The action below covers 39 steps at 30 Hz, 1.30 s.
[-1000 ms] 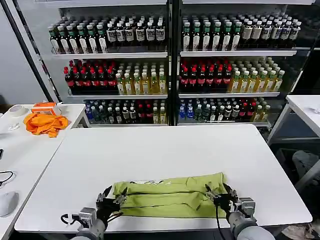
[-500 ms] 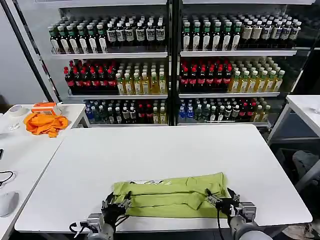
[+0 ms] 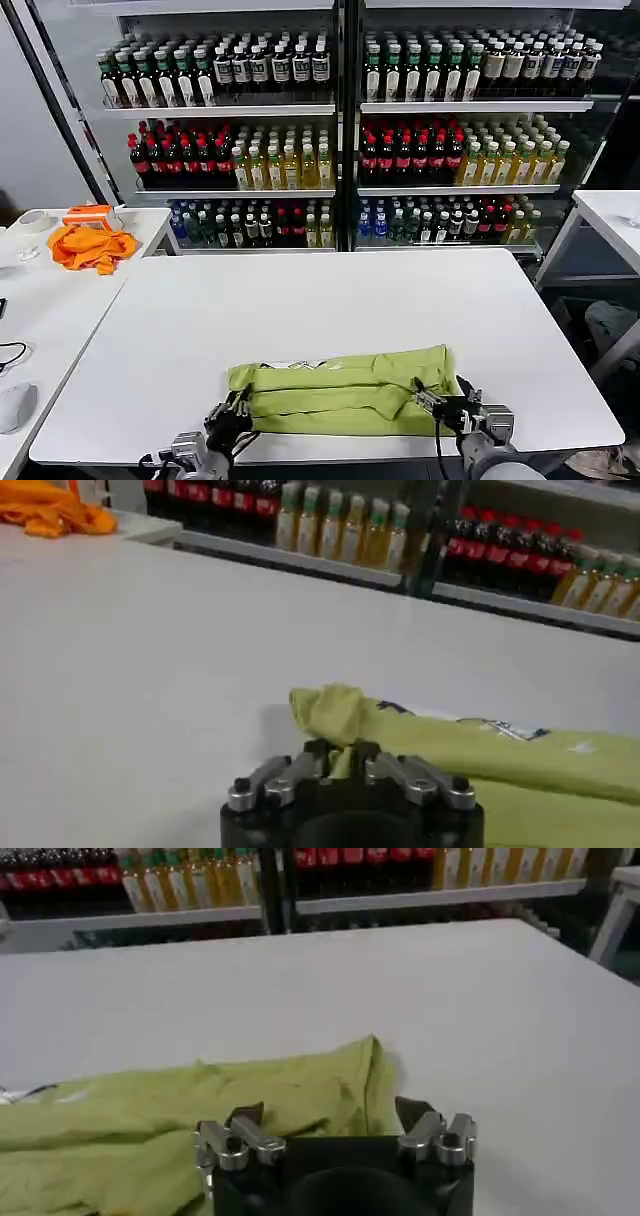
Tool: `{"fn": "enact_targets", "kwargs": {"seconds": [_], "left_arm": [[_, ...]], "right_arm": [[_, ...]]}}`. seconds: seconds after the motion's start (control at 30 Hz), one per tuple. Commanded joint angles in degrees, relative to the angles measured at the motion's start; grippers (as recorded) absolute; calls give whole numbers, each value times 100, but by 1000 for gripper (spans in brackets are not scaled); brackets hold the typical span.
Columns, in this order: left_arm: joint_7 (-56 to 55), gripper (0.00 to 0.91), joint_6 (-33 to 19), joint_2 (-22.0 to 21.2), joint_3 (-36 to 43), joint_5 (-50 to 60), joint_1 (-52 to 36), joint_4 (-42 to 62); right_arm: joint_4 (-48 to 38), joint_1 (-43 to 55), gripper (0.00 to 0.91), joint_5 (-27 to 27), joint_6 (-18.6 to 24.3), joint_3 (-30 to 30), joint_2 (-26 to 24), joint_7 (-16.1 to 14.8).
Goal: Fold and organize the clothes.
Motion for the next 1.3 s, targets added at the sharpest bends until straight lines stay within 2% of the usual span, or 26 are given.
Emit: {"fn": "enact_targets", "kwargs": {"seconds": [0.03,0.17,0.27,0.43,0.6,0.73,0.87,1.03,1.3], "left_arm": [[43,20,-53,311,-815,-796,-4,-222],[59,20,7,730,-1522,-1301,17,-340],[100,20,42,1263,-2328,-1543,53,-312],[132,20,193,1880,-3217,-1891,64,-162],[122,20,344,2013,-3391,-2572,76,-570],[211,20,371,1700,-2732,-2905,170,-1491],[287,20,413,1090,-1471,-2918,163,-2019],[287,20,453,649,-286,-2651,-42,-1789],[314,20,437,290,848,-2259,-414,-1149]], "right_arm": [[1,26,907,25,4,23,-24,10],[-9,66,907,67,9,68,-54,12],[-14,98,907,103,19,96,-73,13],[-48,180,907,140,31,100,-100,5],[-58,248,907,143,32,58,-85,3],[-73,244,907,139,33,47,-99,4],[-97,234,907,137,37,53,-153,2],[-104,241,907,139,40,69,-199,-3],[-110,281,907,145,51,57,-241,-15]]}}
